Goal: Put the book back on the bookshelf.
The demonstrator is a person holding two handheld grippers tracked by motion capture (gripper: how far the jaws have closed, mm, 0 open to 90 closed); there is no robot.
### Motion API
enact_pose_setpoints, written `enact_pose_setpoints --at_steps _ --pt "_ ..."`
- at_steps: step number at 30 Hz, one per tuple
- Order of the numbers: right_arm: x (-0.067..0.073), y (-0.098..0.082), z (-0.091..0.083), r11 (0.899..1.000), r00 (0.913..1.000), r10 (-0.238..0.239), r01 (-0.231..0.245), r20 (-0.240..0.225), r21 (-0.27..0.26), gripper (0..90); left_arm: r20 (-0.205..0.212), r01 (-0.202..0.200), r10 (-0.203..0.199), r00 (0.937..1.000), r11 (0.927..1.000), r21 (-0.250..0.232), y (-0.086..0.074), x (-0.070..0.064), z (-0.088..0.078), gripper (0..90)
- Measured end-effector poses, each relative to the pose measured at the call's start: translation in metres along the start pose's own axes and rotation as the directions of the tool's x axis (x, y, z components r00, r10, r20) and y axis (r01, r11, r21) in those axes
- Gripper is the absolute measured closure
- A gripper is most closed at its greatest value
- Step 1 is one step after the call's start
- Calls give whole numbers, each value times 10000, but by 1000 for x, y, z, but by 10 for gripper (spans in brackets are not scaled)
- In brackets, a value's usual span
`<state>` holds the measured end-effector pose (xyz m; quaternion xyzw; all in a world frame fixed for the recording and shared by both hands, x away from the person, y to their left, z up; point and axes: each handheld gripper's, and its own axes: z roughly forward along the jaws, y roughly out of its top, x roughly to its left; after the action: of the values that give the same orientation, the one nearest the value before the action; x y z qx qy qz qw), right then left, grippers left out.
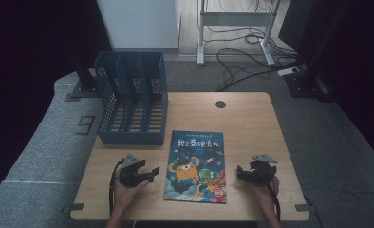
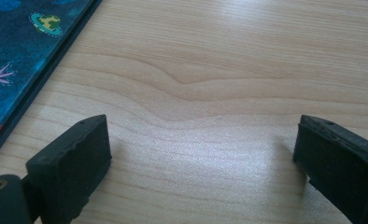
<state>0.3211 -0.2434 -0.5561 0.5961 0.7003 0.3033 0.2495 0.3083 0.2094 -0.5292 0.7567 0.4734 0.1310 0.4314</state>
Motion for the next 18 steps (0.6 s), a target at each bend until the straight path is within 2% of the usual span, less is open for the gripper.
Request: enact_pose_setpoints --at_steps 13,16,18 --pt "-1 -1 -2 9997 9998 193 -192 97 -153 84 89 58 -58 9999 10000 -39 1 -1 -2 241" --pt "-4 0 -2 9988 9990 439 -440 -65 -225 85 142 75 -73 9999 9999 -100 1 -1 -3 241" --pt "-5 1 -4 9974 9965 661 -675 -512 -242 87 193 69 -67 9998 9999 -128 1 -2 -3 241"
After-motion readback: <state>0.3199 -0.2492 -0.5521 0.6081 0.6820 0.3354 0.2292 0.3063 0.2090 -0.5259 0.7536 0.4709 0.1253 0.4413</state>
